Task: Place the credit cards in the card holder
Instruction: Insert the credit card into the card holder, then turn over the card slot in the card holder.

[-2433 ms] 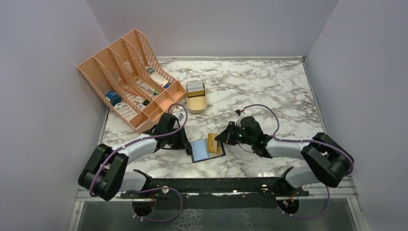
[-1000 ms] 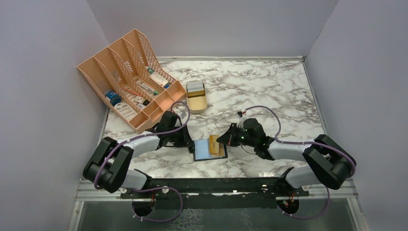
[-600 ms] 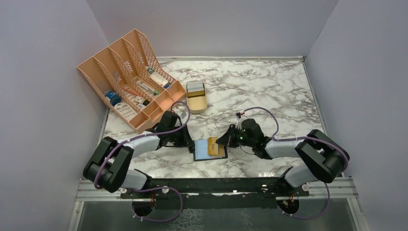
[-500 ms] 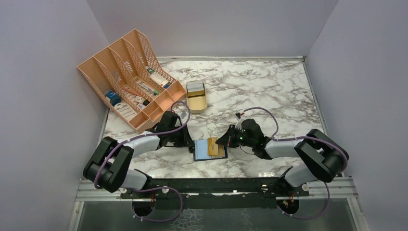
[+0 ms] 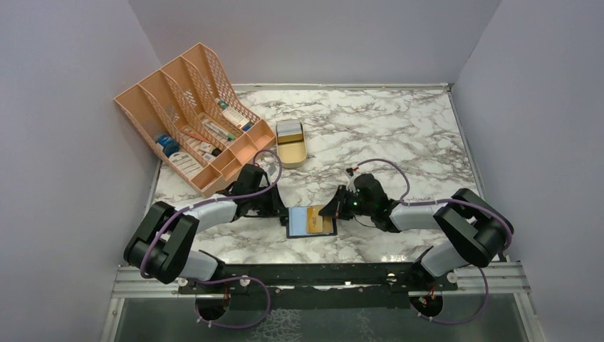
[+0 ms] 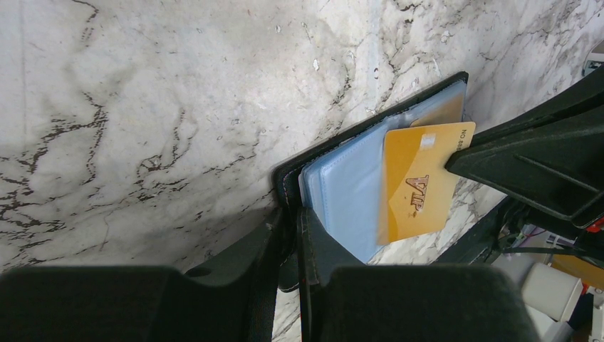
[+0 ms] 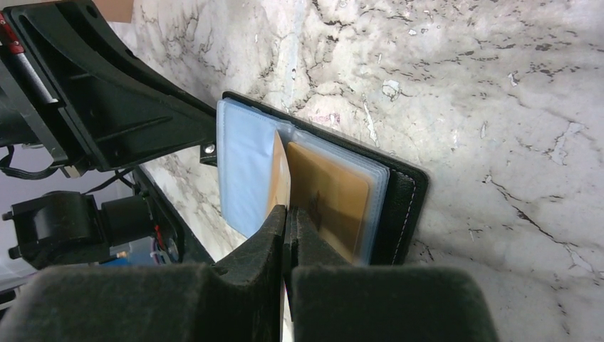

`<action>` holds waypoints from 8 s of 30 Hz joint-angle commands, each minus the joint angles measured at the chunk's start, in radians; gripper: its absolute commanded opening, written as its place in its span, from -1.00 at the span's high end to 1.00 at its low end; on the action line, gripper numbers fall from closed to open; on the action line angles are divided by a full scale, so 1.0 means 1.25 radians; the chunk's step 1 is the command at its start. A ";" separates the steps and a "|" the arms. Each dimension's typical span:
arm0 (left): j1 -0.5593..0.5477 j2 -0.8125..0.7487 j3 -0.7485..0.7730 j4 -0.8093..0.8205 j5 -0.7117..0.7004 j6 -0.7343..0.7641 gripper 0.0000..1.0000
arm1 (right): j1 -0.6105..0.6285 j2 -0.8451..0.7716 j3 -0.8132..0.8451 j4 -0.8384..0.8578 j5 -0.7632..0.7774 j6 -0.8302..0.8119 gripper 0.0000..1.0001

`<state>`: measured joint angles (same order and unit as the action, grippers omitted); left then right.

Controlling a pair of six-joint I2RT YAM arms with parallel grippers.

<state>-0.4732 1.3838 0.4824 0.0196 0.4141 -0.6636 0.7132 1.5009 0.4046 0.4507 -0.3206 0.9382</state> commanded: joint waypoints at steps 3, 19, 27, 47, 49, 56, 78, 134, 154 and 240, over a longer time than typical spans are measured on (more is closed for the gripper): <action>-0.002 0.006 -0.021 -0.022 -0.013 0.005 0.64 | -0.002 0.025 0.019 -0.059 -0.005 0.003 0.99; -0.002 0.000 -0.029 -0.015 -0.014 -0.005 0.65 | -0.001 0.027 -0.003 -0.021 -0.010 0.024 0.99; -0.002 -0.006 -0.029 -0.012 -0.004 -0.006 0.65 | -0.001 0.098 0.019 0.069 -0.105 0.016 0.88; -0.002 -0.093 -0.021 -0.085 -0.051 -0.026 0.46 | 0.011 -0.060 0.071 -0.249 -0.037 -0.039 0.06; -0.002 -0.108 -0.022 -0.095 -0.056 -0.026 0.43 | 0.014 -0.061 0.068 -0.243 -0.036 -0.034 0.04; -0.002 -0.149 -0.046 -0.108 -0.049 -0.038 0.36 | 0.023 -0.031 0.078 -0.234 -0.041 -0.024 0.04; -0.005 -0.123 -0.095 -0.019 -0.007 -0.085 0.45 | 0.097 0.061 0.150 -0.294 0.036 0.000 0.04; -0.011 -0.222 -0.013 0.006 0.076 -0.099 0.11 | 0.147 0.076 0.197 -0.260 0.030 -0.014 0.55; -0.025 -0.142 -0.097 0.102 0.079 -0.116 -0.09 | 0.147 0.158 0.223 -0.309 0.075 -0.030 0.77; -0.215 -0.092 0.066 -0.010 -0.160 -0.125 -0.07 | 0.147 -0.253 0.087 -0.468 0.183 -0.014 0.13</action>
<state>-0.7475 1.3315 0.4980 0.2050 0.3798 -0.9306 0.8951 1.1187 0.5335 -0.2161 -0.0170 0.8967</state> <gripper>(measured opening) 0.534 0.429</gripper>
